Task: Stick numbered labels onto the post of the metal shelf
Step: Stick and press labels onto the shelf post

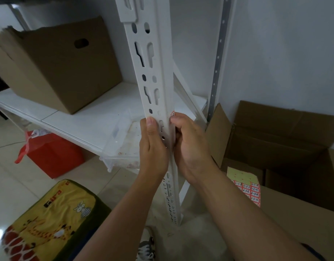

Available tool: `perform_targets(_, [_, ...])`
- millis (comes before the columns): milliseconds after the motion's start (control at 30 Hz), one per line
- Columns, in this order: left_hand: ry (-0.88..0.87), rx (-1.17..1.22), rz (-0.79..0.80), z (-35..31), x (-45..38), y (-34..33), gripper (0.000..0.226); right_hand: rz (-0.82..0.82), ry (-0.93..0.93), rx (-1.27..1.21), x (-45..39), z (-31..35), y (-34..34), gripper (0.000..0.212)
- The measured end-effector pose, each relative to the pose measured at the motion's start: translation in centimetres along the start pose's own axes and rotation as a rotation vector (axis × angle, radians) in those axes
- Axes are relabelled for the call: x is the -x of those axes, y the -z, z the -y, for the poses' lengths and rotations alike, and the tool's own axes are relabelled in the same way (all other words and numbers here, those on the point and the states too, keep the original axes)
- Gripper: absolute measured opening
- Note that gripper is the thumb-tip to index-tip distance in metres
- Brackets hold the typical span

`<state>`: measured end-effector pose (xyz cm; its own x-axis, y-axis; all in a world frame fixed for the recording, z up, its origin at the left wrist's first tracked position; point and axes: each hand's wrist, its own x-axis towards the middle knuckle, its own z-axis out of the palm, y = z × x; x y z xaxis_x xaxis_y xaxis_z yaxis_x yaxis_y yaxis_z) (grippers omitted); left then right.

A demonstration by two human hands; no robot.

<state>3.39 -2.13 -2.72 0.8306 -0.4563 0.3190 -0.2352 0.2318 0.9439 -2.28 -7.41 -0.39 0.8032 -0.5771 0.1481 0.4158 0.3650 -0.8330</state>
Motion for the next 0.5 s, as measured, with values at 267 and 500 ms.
perform_targets(267, [-0.021, -0.004, -0.003, 0.04, 0.19, 0.06, 0.04, 0.025, -0.036, -0.065, 0.06, 0.24, 0.06, 0.029])
perform_targets(500, [-0.028, 0.003, -0.025, -0.01, 0.15, -0.11, 0.037, 0.06, -0.073, -0.089, -0.47, 0.41, 0.13, 0.034])
